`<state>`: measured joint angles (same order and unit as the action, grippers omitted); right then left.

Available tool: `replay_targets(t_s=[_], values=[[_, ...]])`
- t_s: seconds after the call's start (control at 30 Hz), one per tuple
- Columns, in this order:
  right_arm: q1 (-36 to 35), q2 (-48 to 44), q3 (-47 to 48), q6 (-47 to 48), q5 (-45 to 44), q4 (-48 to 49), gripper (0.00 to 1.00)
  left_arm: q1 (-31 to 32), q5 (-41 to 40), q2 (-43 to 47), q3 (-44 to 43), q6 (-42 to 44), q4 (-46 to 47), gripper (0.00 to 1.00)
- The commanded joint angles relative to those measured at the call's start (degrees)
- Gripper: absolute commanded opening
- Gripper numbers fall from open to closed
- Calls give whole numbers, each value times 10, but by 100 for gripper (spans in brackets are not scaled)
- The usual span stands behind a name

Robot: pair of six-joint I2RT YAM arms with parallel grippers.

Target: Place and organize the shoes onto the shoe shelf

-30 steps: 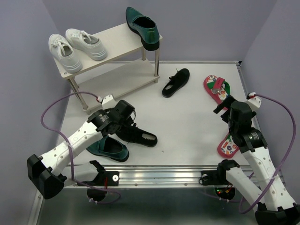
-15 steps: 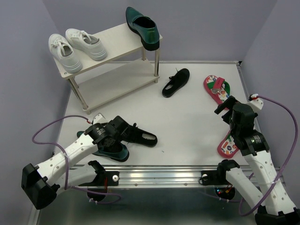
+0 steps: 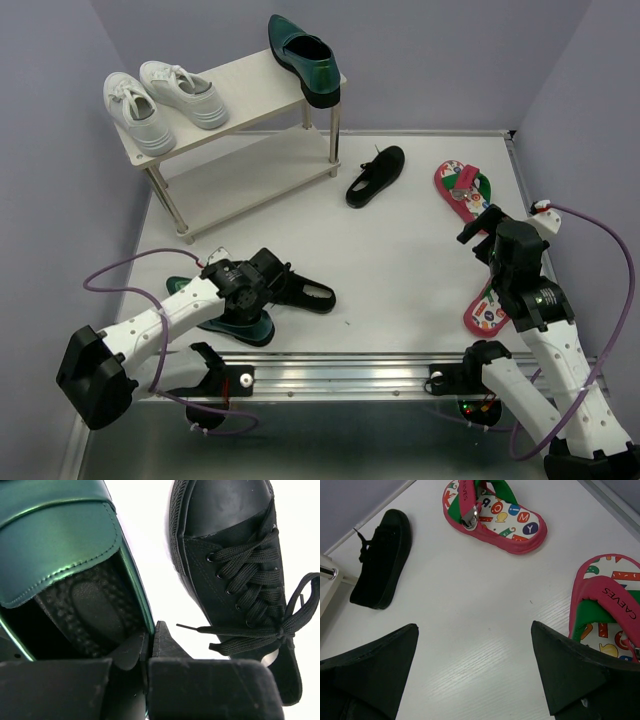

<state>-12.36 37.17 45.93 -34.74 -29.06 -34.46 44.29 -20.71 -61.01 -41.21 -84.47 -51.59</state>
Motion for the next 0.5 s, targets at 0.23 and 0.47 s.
replay_targets(t_s=[0.23, 0.47], values=[[1, 7, -2, -1, -1, 13, 100, 61, -130, 19, -172, 69, -77, 0], [1, 12, -8, 0, -2, 22, 100, 157, -179, -54, -326, 181, -100, 0]])
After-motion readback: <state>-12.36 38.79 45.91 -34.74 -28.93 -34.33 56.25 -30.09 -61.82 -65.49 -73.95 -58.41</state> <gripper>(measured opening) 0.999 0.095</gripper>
